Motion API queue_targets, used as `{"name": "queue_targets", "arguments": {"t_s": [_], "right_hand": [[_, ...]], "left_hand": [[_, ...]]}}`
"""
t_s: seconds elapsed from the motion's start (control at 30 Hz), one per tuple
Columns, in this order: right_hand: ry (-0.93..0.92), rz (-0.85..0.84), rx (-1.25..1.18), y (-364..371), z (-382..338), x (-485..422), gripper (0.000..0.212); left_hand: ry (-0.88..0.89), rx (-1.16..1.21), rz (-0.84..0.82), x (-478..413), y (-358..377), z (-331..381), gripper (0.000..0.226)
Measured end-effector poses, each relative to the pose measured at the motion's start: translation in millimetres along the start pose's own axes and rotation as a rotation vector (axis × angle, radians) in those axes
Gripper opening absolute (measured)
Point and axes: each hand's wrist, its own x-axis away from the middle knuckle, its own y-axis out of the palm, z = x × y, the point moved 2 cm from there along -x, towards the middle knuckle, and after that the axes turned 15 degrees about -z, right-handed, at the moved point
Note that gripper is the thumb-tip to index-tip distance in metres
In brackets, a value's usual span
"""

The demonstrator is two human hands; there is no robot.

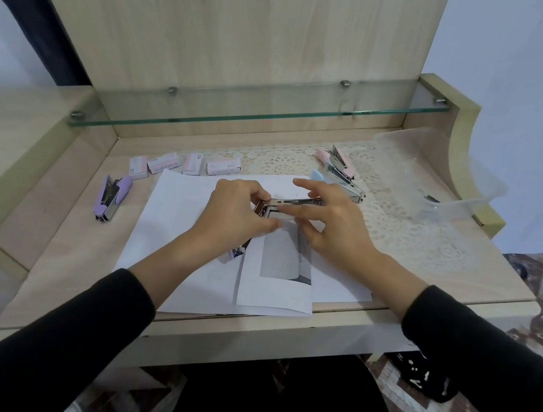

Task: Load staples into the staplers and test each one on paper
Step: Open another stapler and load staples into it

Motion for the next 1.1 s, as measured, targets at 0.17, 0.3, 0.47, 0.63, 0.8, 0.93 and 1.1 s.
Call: {"name": "queue_targets", "arguments": {"t_s": [0.17,0.3,0.47,0.63,0.8,0.93,1.1], "right_hand": [[-0.120,-0.084,0.165,-0.5,-2.0,0.5,0.029],[-0.094,-0.071,0.115,-0.9,-2.4,3.7,0.019],[-0.129,0.004,0.115,-3.5,-4.4,-2.4,0.021],[-0.225,-0.032,0.160,-1.2,-5.0,-1.0,0.039],[-0.261,-0.046,0.289,-0.7,-2.6,1.7,0.043],[-0.257,-0.084,0.331,-3.5,5.0,4.7,0.036],[-0.208,-0.015,0.193,-9.8,13.4,13.8,0.018]], "left_hand": [[-0.026,0.033,-0.017,-1.7,-2.1,-4.3,0.037],[-0.047,0.031,-0.022,-0.8,-3.4,-5.6,0.038],[-0.041,0.040,-0.049,0.4,-0.6,-4.0,0.037],[-0.032,0.067,-0.067,2.6,-2.2,-3.9,0.037],[-0.022,0.058,-0.078,2.8,-7.4,-4.2,0.035],[-0.030,0.047,-0.094,2.9,-9.5,-6.7,0.034],[-0.055,0.029,-0.085,2.5,-8.2,-11.2,0.036]]}}
